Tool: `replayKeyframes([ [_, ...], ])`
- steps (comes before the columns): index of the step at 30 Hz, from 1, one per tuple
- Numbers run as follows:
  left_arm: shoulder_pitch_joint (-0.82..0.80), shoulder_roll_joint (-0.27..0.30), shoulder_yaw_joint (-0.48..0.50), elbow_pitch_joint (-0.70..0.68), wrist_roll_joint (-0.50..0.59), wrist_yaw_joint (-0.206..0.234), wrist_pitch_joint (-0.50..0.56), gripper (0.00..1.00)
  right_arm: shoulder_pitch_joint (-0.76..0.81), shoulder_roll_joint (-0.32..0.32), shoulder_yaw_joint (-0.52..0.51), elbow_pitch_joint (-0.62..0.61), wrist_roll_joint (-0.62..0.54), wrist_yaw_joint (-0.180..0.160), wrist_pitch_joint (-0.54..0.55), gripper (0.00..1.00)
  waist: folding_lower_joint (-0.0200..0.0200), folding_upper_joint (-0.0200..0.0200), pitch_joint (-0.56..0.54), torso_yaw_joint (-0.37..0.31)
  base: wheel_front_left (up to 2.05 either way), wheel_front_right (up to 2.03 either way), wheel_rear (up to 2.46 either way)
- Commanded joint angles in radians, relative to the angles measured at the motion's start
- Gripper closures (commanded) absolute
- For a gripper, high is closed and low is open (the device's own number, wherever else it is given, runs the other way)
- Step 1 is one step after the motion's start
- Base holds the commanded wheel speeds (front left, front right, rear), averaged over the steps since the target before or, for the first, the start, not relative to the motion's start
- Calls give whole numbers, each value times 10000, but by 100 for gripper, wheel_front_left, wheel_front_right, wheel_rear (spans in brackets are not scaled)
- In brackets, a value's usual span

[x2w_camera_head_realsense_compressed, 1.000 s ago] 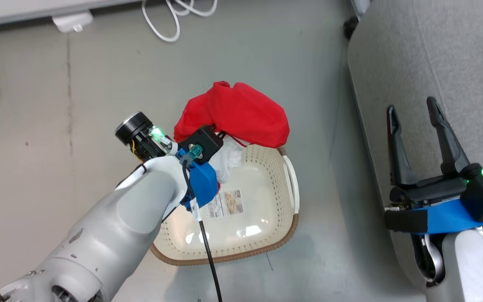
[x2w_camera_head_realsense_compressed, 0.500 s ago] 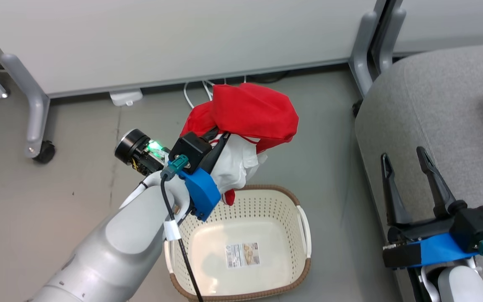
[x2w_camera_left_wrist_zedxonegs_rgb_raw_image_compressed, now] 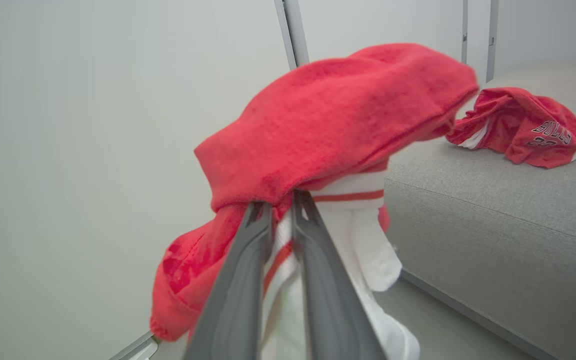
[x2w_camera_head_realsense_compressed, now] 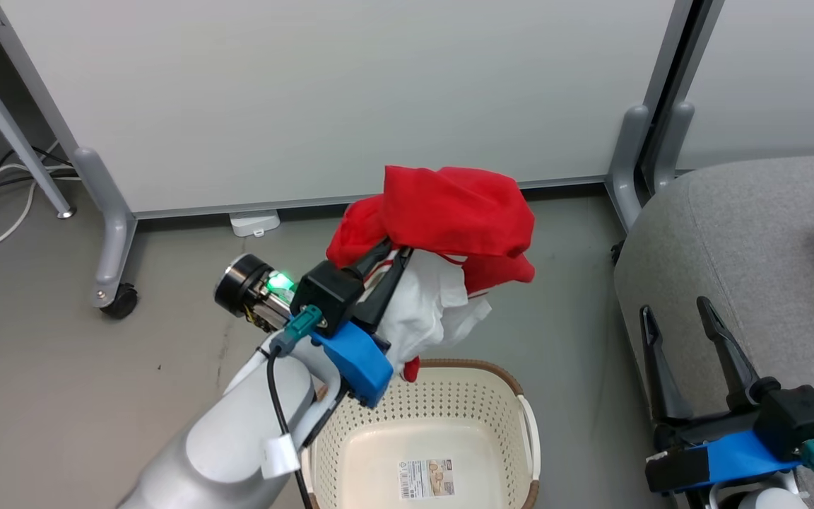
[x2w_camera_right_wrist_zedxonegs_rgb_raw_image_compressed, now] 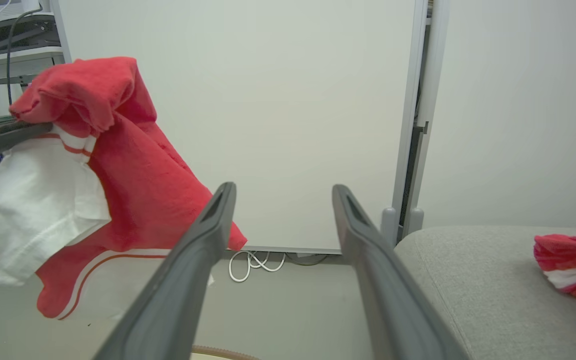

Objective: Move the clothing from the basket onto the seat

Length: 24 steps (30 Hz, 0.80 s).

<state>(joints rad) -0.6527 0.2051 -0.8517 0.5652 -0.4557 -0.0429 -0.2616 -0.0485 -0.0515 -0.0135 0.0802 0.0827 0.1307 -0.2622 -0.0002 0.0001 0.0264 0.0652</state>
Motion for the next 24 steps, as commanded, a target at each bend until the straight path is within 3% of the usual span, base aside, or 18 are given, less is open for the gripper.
replayKeyframes([
  [1, 122, -24, 70, -88, 33, 64, -49, 100, 140, 15, 10, 23, 38, 1, -42, 0, 2, -1, -54, 45, 0, 0, 0],
  [14, 842, 37, -97, -1154, 91, 251, -39, 100, 208, 17, 414, 22, 10, 1, -40, 0, 2, -1, -173, 190, 0, 0, 0],
  [24, 613, 94, -169, -1315, 72, 243, -10, 100, -1012, -666, 2052, 486, -306, 1, -42, 0, 2, -1, -93, 219, 0, 0, 0],
])
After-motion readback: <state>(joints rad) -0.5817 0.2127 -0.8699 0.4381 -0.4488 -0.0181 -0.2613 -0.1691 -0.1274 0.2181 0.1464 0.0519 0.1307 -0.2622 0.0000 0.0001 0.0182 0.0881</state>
